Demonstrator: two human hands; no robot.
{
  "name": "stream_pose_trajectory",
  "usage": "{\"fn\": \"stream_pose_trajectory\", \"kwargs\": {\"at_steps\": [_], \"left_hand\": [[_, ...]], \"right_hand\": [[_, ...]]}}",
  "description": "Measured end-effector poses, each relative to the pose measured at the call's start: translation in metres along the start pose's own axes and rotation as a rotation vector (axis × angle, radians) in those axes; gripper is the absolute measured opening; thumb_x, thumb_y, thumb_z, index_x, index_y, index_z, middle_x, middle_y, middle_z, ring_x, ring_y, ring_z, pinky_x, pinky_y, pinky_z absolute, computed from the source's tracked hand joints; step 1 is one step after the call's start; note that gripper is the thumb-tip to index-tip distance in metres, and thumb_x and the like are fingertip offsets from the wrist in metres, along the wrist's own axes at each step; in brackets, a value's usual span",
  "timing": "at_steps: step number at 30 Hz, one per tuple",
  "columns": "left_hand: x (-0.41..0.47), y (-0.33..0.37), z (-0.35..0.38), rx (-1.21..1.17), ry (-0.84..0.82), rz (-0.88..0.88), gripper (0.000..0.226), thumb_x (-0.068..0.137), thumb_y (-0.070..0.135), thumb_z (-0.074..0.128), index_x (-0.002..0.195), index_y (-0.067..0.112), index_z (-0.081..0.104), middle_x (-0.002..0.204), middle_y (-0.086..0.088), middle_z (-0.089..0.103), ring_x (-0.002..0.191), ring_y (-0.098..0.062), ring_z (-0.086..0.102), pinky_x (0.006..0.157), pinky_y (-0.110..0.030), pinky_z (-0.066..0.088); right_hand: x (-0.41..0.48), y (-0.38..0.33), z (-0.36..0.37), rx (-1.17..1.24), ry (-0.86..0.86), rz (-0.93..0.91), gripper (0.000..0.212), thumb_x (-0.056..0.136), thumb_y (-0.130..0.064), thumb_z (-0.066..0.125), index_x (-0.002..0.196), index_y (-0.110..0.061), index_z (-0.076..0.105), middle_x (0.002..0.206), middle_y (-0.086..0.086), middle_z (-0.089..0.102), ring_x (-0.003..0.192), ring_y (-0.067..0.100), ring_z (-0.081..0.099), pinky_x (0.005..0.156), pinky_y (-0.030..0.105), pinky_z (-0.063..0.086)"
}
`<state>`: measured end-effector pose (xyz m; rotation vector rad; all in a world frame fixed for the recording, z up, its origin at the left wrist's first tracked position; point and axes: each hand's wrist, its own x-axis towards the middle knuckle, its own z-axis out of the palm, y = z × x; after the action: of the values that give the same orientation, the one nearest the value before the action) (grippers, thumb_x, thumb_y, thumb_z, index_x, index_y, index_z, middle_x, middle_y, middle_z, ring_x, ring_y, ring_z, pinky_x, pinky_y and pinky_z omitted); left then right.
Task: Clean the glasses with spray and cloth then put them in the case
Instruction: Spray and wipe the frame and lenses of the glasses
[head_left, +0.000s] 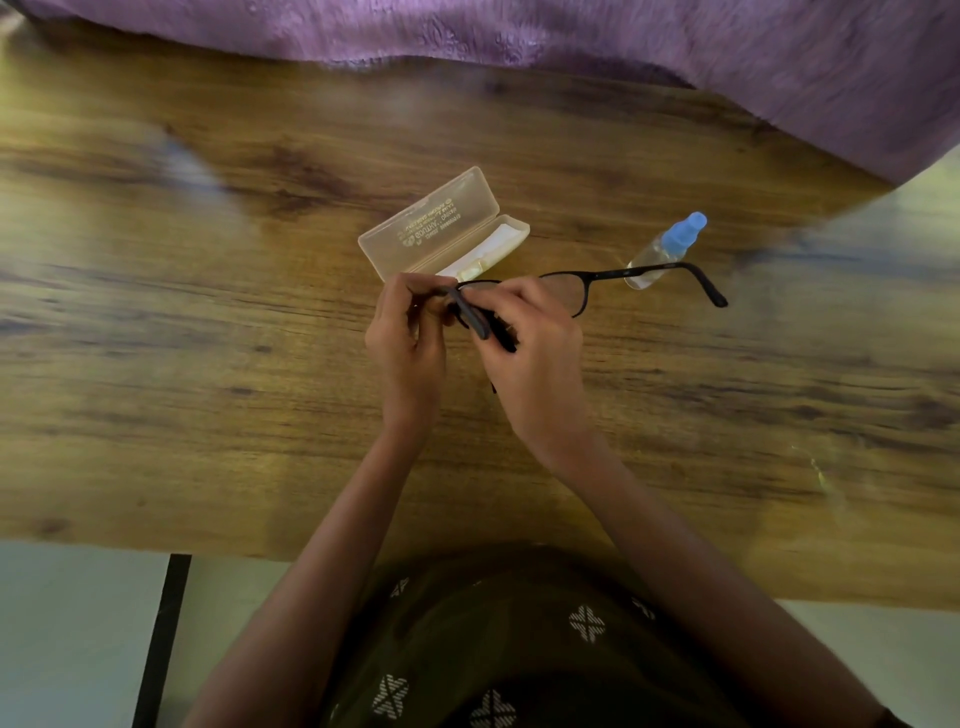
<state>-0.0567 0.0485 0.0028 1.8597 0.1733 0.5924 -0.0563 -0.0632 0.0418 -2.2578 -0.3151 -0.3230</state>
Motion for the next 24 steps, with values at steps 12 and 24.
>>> {"fn": "stream_pose_trajectory", "kwargs": {"at_steps": [12,24], "left_hand": [[-0.001,0.008,-0.004,0.010,0.039,0.078,0.009,0.094,0.009,0.053,0.099,0.014,0.059,0.091,-0.004,0.063,0.078,-0.025,0.064,0.067,-0.027,0.053],[-0.001,0.008,-0.005,0.011,0.035,0.065,0.008,0.095,0.010,0.054,0.098,0.016,0.058,0.087,-0.011,0.065,0.077,-0.027,0.064,0.065,-0.033,0.053]], "right_hand": [[0.007,0.005,-0.004,-0.041,0.028,0.061,0.015,0.087,-0.003,0.071,0.102,-0.002,0.074,0.091,0.004,0.063,0.080,0.012,0.061,0.068,0.016,0.051],[0.008,0.003,-0.005,-0.021,-0.010,0.092,0.016,0.090,-0.007,0.069,0.104,-0.003,0.074,0.092,0.004,0.062,0.081,0.009,0.058,0.068,0.012,0.046]]}}
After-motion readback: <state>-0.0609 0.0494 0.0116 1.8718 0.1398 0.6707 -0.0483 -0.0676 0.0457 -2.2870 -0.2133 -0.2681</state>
